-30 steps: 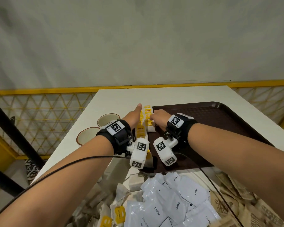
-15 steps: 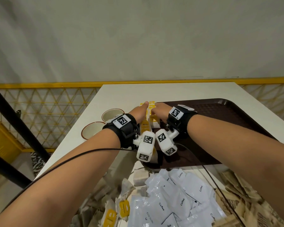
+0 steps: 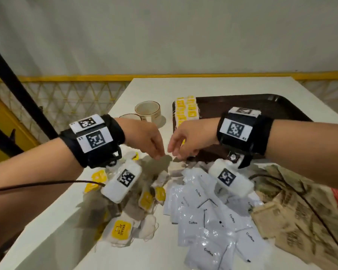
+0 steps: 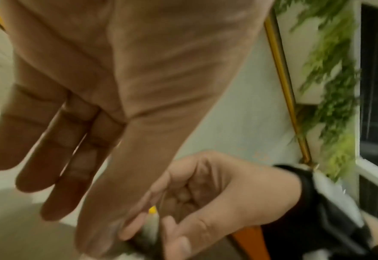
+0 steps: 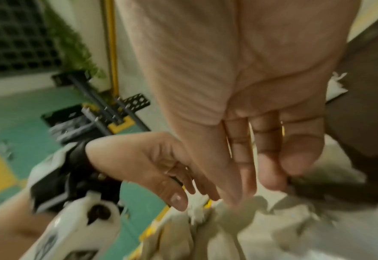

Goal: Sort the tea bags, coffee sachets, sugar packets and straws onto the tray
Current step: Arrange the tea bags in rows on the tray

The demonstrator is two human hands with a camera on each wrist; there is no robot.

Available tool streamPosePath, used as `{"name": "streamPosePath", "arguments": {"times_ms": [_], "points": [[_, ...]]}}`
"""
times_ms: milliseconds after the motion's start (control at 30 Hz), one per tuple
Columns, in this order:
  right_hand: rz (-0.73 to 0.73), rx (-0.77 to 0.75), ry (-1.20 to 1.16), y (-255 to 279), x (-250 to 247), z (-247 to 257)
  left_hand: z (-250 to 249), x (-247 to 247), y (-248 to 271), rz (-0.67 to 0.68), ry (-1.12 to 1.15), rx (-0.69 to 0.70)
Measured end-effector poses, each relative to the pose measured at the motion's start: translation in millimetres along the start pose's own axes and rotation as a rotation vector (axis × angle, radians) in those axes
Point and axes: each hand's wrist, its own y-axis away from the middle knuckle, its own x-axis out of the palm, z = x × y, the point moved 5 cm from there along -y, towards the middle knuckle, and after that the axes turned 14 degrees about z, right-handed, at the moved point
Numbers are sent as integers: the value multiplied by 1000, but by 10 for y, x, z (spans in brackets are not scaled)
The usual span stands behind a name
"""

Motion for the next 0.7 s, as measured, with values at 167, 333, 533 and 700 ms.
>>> {"name": "streamPosePath", "arguments": {"times_ms": [167,333,533,700], "points": [[64,100,526,-198,339,198,27,327,-173,46,-100,-43],[-33,150,591,-295,370,209,94,405,-271,35,-10,-5],[-81,93,431,-214,278,201,190,234,-141,-73,245,60],[-228,-18,111,3,98,171,291,209,-68,-116,794,224]]}}
